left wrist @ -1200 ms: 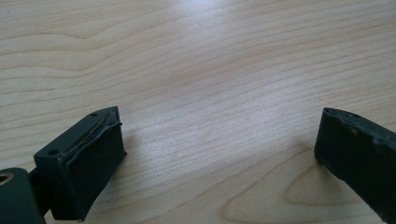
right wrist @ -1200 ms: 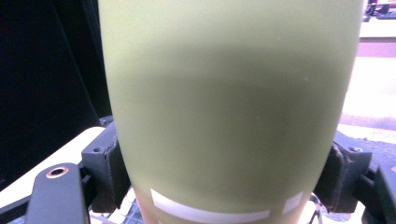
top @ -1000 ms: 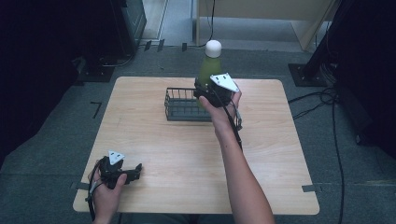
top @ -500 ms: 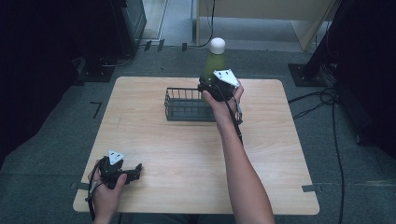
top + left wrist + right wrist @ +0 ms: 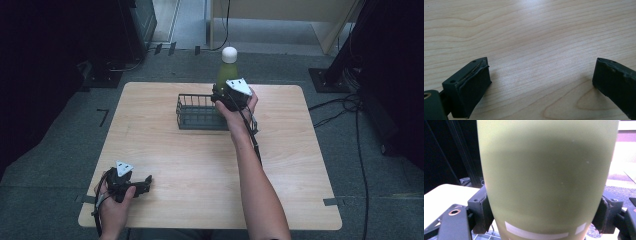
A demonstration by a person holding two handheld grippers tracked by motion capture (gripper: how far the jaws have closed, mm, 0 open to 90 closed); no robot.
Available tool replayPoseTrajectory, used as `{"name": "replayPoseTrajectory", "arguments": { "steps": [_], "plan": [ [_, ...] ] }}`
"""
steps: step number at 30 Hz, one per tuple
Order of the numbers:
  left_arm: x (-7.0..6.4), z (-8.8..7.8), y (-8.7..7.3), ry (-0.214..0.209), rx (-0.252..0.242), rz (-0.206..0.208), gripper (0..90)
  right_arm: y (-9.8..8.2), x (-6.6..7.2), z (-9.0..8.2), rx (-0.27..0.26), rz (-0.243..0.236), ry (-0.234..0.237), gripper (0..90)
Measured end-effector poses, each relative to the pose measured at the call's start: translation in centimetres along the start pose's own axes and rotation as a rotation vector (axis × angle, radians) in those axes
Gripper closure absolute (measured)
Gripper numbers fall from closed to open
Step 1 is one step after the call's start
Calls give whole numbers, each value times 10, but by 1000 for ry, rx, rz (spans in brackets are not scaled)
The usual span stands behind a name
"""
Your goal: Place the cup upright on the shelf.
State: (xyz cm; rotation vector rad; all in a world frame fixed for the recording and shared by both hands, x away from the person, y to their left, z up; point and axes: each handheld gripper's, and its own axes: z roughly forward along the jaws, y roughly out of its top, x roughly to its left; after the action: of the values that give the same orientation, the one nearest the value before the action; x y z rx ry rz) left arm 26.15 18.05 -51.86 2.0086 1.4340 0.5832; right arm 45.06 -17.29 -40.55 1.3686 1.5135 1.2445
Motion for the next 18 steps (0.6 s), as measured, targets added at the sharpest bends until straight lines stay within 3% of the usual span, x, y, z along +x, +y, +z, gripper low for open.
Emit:
{"name": "replayPoseTrajectory", "arguments": {
  "steps": [8, 18],
  "plan": [
    [0, 0, 0, 0, 0, -1, 16, -13, -3, 5, 10, -16, -8, 201],
    [0, 0, 0, 0, 0, 0, 16, -20, -3, -1, -17, -31, -6, 200]
  ]
}}
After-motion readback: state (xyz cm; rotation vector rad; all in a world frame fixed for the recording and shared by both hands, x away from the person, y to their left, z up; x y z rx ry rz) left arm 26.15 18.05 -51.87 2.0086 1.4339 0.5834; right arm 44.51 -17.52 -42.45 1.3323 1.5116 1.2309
